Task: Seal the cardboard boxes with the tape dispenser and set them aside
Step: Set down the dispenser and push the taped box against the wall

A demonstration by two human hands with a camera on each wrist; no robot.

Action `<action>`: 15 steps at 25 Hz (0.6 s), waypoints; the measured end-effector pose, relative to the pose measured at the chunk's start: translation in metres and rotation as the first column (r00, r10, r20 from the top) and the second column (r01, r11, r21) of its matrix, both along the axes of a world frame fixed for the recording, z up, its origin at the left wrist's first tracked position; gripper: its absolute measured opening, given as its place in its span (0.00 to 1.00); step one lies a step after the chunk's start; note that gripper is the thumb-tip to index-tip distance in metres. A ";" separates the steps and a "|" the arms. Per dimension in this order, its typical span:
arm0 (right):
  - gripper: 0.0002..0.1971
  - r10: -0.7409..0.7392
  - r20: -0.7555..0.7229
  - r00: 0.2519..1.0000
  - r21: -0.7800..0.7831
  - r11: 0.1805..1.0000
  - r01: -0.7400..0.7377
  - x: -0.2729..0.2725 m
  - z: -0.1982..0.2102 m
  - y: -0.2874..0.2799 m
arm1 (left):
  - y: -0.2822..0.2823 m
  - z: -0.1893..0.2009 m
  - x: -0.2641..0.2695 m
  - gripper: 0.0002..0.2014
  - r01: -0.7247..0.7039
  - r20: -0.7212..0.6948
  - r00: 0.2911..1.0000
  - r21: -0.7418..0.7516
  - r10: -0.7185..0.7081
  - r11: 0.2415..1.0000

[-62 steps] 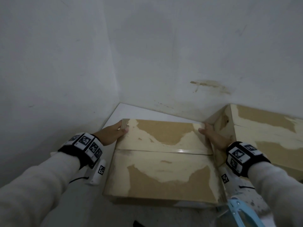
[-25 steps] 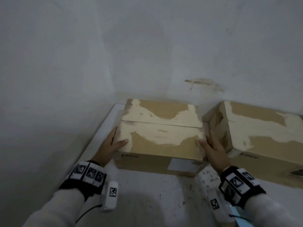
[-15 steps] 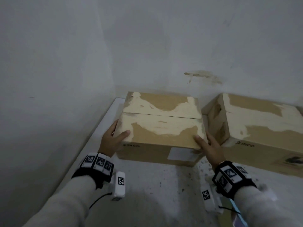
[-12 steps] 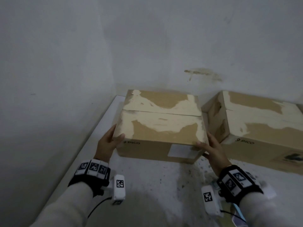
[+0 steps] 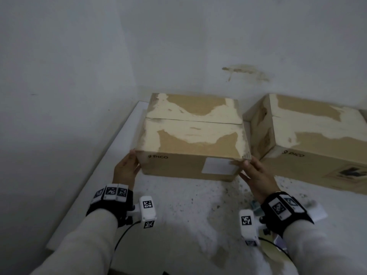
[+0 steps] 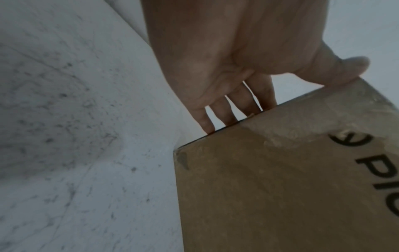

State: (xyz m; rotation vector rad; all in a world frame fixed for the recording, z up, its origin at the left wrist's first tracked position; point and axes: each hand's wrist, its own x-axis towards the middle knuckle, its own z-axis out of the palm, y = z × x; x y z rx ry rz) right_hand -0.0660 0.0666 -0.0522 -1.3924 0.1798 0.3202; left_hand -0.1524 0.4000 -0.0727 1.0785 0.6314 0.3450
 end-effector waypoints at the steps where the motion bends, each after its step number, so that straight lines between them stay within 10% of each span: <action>1: 0.61 -0.008 -0.012 1.000 0.038 0.999 0.008 -0.001 0.000 -0.002 | -0.002 0.003 -0.001 0.14 -0.016 -0.003 1.000 -0.004 0.016 1.000; 7: 0.43 -0.084 -0.059 0.995 0.177 0.980 0.093 -0.005 -0.004 -0.003 | -0.010 0.009 -0.003 0.11 -0.112 -0.001 0.994 0.035 0.112 0.993; 11: 0.09 -0.146 -0.073 0.987 0.134 0.979 0.155 -0.008 -0.001 0.000 | -0.016 0.018 -0.004 0.12 -0.164 -0.031 0.986 0.051 0.166 0.985; 15: 0.13 -0.251 -0.012 0.968 -0.045 0.967 0.250 -0.004 -0.004 0.005 | -0.018 0.023 -0.002 0.11 -0.206 -0.053 0.976 0.048 0.209 0.977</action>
